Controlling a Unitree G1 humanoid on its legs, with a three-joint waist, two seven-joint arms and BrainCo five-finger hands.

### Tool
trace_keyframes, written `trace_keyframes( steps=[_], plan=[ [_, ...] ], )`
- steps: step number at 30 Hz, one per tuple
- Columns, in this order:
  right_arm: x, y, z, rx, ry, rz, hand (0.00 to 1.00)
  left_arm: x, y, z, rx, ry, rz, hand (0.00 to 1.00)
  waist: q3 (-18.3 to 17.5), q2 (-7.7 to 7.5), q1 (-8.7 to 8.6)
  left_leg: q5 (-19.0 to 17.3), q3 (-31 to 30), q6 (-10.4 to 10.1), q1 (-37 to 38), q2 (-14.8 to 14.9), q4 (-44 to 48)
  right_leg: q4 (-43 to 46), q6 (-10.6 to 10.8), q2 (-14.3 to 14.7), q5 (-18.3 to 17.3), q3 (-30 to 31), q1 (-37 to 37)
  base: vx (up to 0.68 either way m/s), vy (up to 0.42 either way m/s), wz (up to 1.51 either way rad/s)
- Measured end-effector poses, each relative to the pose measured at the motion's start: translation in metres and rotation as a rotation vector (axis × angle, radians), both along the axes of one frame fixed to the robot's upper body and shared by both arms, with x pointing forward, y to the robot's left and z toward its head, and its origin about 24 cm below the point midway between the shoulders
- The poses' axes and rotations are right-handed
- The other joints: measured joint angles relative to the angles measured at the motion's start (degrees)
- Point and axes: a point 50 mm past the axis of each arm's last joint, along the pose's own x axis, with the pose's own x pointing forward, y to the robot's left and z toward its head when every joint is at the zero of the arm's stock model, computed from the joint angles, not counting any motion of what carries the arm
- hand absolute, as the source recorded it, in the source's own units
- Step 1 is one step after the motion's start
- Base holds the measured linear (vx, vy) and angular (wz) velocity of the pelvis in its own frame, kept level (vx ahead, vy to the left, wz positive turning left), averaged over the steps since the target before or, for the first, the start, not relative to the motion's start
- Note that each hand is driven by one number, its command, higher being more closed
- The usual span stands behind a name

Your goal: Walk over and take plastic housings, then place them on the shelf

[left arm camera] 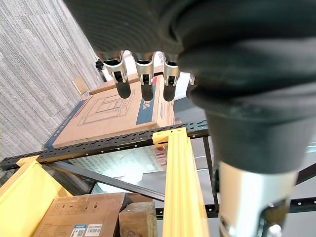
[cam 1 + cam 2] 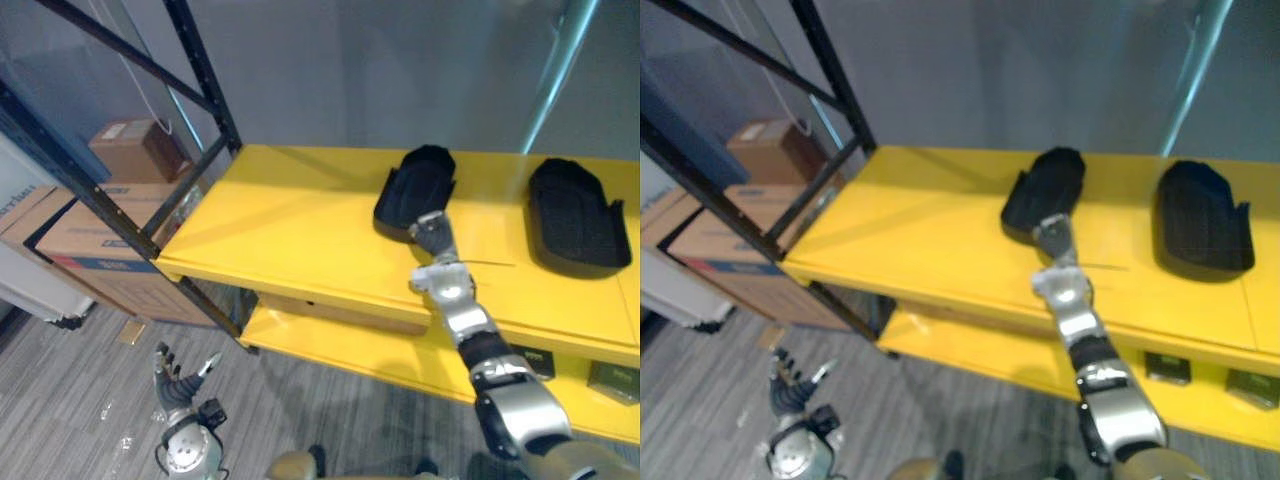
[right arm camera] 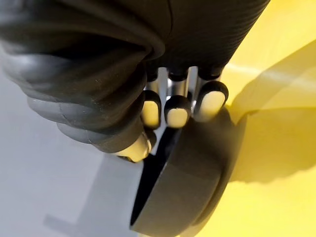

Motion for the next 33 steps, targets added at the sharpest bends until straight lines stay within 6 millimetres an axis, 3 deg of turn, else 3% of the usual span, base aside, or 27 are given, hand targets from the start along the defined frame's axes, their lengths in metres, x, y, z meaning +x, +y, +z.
trace_keyframes(
  steps=[1,5,7,11,16,19,23,25,28,33],
  plan=[
    [0.0,0.0,0.002,0.0,-0.01,0.004,0.0,0.0,0.0,0.0,-0.001,0.0,-0.001,0.0,0.2,0.19,-0.02,0.0,0.0,0.0,0.0,0.0,0.0,0.2,0.0,-0.1,-0.1,0.0,0.0,-0.01,0.003,0.04],
    [0.0,0.005,0.008,0.008,-0.056,0.029,0.0,0.0,0.0,0.0,-0.005,-0.002,-0.002,0.0,0.5,0.33,-0.02,0.0,0.0,0.0,-0.1,0.0,-0.4,0.5,0.1,-0.1,-0.3,0.0,-0.5,0.0,0.0,0.0],
    [-0.008,0.019,0.028,0.032,-0.176,0.088,0.0,0.001,0.0,0.001,-0.004,-0.005,-0.001,0.0,0.8,-0.1,-0.17,0.1,0.3,-0.1,-0.1,0.1,-0.8,0.5,0.1,0.0,-0.4,0.1,-0.9,0.03,-0.006,-0.04],
    [-0.041,0.058,0.077,0.087,-0.465,0.294,0.0,0.009,0.007,0.02,0.021,-0.095,0.023,0.0,2.0,-2.35,-0.92,-0.2,0.5,-0.4,-0.1,0.4,-0.7,-0.3,0.0,0.4,-0.3,0.1,-0.9,0.06,-0.005,-0.02],
    [-0.073,0.068,0.117,0.164,-0.669,0.43,0.0,0.009,0.021,0.033,0.052,-0.142,0.08,0.0,1.5,-5.09,-1.77,-1.5,1.2,-0.4,-0.1,0.6,0.5,-1.4,0.3,0.6,-0.1,0.5,-0.1,0.05,0.016,-0.05],
    [-0.093,0.041,0.137,0.289,-0.783,0.437,0.0,0.005,0.028,0.034,0.062,-0.141,0.112,0.0,0.1,-7.39,-1.78,-3.2,2.2,-0.3,-0.2,0.7,2.1,-2.3,0.7,0.7,0.1,1.4,0.3,0.05,0.037,-0.16],
    [-0.106,-0.01,0.139,0.391,-0.84,0.295,0.0,-0.001,0.03,0.031,0.063,-0.124,0.133,0.0,-0.6,-8.58,-2.06,-5.5,3.7,0.1,-0.2,0.8,4.1,-2.5,1.0,0.6,0.4,2.7,0.5,0.03,0.06,-0.21],
    [-0.121,-0.04,0.13,0.408,-0.857,0.165,0.0,-0.004,0.032,0.031,0.065,-0.125,0.162,0.0,-1.1,-9.05,-2.96,-6.5,4.3,0.2,-0.3,0.9,5.2,-2.6,1.2,0.5,0.5,3.5,0.6,0.03,0.06,-0.15],
    [-0.139,-0.07,0.109,0.385,-0.818,-0.008,0.0,-0.012,0.036,0.028,0.069,-0.108,0.202,0.0,-1.9,-9.16,-4.61,-7.8,5.3,0.4,-0.1,1.1,6.4,-2.7,1.3,0.6,0.7,4.6,0.6,0.04,0.047,-0.18],
    [-0.175,-0.106,0.07,0.356,-0.709,-0.281,0.0,-0.018,0.038,0.028,0.061,-0.127,0.277,0.0,-3.1,-9.13,-6.03,-8.5,7.4,0.6,0.2,1.2,6.6,-3.5,1.4,0.8,1.7,6.6,0.0,0.02,0.028,-0.22]
  ],
)
